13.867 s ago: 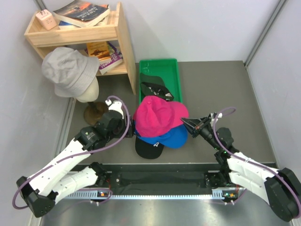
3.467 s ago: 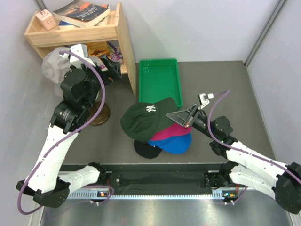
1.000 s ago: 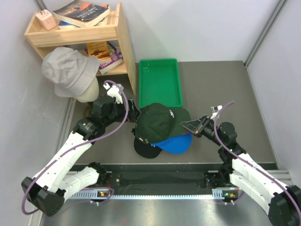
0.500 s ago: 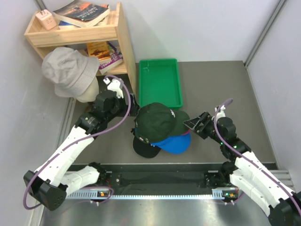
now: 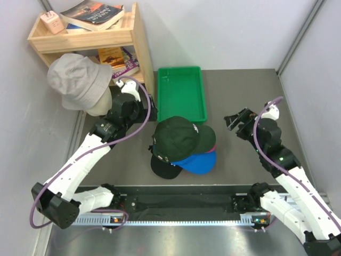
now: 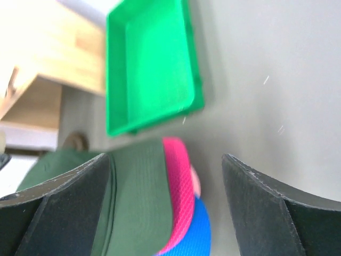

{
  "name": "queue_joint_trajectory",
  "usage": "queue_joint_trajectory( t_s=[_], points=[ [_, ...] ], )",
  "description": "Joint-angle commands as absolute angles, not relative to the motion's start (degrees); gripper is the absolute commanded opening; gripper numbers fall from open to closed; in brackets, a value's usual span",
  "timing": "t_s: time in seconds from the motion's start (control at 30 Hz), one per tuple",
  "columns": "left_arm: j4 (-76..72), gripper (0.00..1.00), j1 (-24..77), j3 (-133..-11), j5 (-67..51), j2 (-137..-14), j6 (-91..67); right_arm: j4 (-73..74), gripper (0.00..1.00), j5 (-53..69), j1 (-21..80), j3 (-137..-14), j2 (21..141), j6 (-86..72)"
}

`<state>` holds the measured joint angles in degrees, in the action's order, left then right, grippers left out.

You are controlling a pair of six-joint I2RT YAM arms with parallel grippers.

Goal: Stack the hats

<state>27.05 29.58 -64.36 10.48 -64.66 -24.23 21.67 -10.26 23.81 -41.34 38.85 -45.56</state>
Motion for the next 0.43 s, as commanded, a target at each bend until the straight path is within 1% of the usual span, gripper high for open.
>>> queue_joint_trajectory(
  t_s=[0.0,0.23,0.4],
  points=[
    [25.31,0.99,29.79,-67.5,15.19,-64.25,-26.28,22.85,0.85,-19.86,23.12,-46.23,39.9,-39.29],
    [27.77,0.99,29.79,-68.29,20.38,-64.51,-24.87,21.88,0.85,-22.76,23.03,-46.23,39.82,-39.02],
    [27.6,0.99,29.79,-68.55,21.36,-64.25,-22.94,19.52,0.84,-25.13,23.03,-45.53,39.73,-37.8]
  ],
)
